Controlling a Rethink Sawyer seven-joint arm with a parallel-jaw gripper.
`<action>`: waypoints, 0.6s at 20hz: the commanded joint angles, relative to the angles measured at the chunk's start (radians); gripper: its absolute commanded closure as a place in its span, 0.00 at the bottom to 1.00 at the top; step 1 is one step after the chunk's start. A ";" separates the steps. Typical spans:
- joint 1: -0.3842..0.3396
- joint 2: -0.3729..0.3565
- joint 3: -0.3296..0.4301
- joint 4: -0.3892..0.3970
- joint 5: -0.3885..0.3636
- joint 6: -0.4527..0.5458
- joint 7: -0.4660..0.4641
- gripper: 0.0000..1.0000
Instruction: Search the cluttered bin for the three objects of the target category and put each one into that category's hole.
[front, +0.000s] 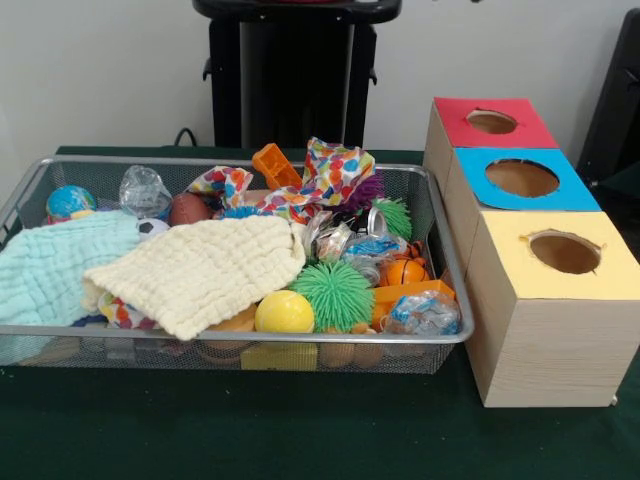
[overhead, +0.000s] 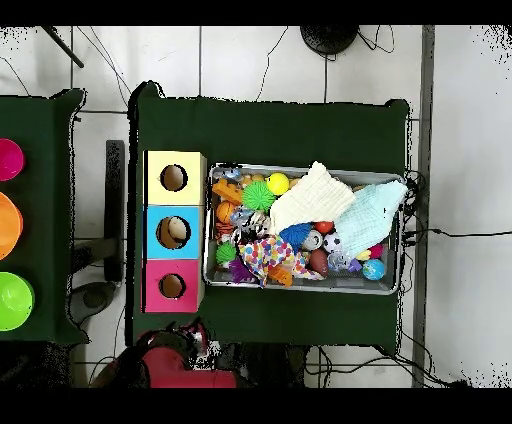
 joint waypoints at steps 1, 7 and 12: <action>-0.074 0.168 0.036 0.082 -0.012 -0.213 0.208 0.00; -0.123 0.292 0.058 0.081 -0.022 -0.343 0.192 0.00; -0.143 0.355 0.068 0.091 -0.023 -0.430 0.191 0.00</action>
